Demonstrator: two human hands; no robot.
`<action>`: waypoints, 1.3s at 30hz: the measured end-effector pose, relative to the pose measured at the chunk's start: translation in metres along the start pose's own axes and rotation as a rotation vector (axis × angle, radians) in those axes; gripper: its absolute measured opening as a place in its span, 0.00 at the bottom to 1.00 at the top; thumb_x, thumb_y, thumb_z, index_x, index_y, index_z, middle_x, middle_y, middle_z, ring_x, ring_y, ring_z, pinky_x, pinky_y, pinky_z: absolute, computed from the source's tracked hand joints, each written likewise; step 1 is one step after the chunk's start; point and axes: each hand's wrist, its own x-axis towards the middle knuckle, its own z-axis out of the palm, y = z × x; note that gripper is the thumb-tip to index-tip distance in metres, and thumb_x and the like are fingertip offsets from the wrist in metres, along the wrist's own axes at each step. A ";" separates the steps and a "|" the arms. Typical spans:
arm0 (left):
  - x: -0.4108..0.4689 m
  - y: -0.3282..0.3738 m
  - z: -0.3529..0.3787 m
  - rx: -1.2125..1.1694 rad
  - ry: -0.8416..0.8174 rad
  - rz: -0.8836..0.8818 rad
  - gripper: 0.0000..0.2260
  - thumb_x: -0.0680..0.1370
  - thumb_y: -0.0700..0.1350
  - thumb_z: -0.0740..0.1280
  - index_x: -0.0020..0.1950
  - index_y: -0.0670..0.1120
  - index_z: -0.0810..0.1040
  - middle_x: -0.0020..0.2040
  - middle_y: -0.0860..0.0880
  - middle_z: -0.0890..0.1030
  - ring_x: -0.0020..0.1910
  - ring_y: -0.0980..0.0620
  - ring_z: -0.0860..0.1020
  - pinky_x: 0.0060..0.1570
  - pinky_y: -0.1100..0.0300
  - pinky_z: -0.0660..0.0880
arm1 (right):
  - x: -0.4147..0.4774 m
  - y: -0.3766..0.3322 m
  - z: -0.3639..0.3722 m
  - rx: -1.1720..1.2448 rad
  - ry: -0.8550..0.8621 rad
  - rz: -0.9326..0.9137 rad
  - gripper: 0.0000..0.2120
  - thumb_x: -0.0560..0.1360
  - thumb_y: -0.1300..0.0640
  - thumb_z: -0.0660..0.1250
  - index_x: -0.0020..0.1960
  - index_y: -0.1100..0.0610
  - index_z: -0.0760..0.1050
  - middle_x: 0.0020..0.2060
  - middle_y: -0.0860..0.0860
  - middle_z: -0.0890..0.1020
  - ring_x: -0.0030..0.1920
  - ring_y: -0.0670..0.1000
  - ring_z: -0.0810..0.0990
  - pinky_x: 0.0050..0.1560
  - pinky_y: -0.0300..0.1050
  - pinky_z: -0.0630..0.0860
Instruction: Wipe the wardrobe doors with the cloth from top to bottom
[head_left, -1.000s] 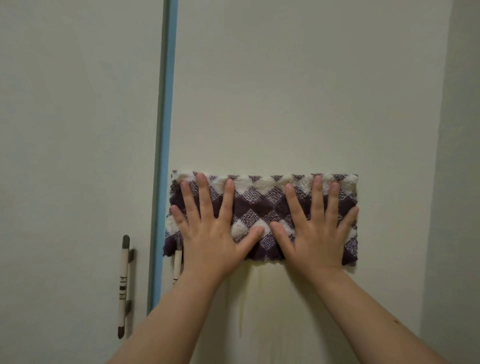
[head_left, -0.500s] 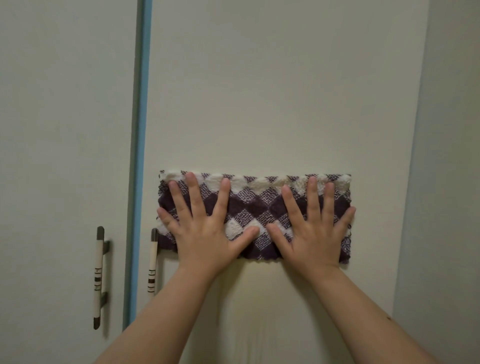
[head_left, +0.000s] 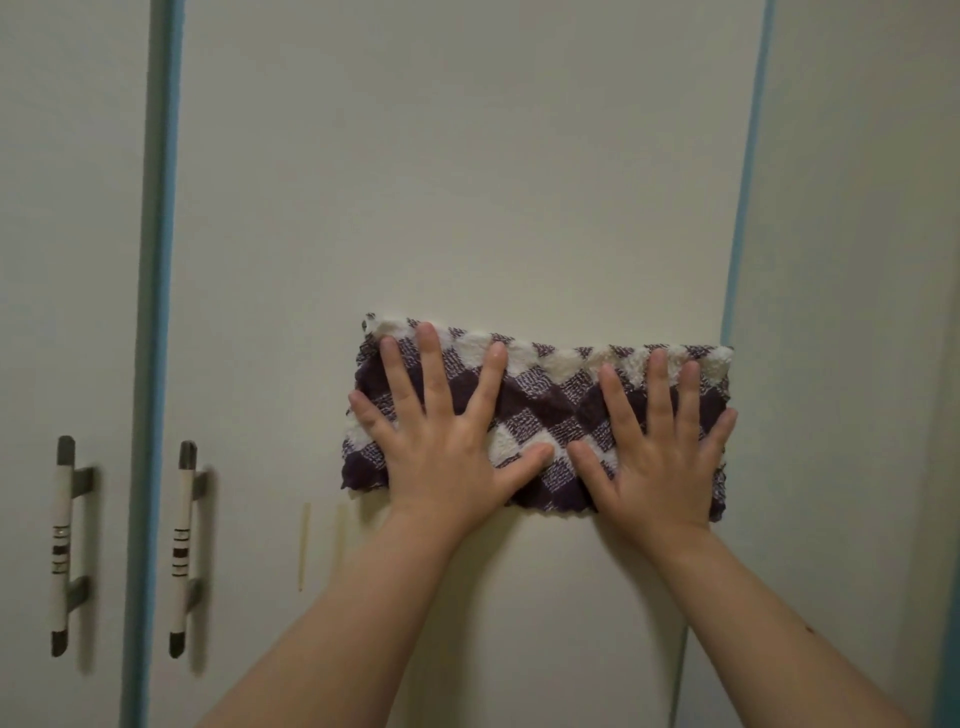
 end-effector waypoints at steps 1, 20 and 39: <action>0.000 0.004 0.001 0.001 0.005 -0.001 0.41 0.66 0.76 0.51 0.74 0.56 0.55 0.74 0.37 0.49 0.72 0.32 0.48 0.62 0.29 0.41 | 0.001 0.004 -0.001 0.010 -0.002 -0.001 0.31 0.76 0.33 0.43 0.76 0.42 0.46 0.76 0.49 0.42 0.75 0.59 0.48 0.68 0.69 0.44; -0.041 -0.006 0.008 0.020 -0.002 0.076 0.40 0.67 0.76 0.53 0.74 0.58 0.56 0.76 0.41 0.47 0.74 0.36 0.47 0.65 0.31 0.42 | -0.055 -0.006 0.010 0.050 -0.010 0.091 0.31 0.76 0.34 0.42 0.76 0.44 0.44 0.76 0.50 0.40 0.76 0.57 0.43 0.69 0.66 0.41; -0.081 -0.122 0.001 -0.017 0.028 -0.027 0.41 0.67 0.77 0.50 0.75 0.59 0.50 0.76 0.49 0.39 0.75 0.42 0.43 0.69 0.40 0.43 | -0.068 -0.118 0.020 0.040 0.010 0.003 0.32 0.77 0.34 0.46 0.76 0.46 0.48 0.76 0.55 0.44 0.74 0.63 0.50 0.67 0.72 0.45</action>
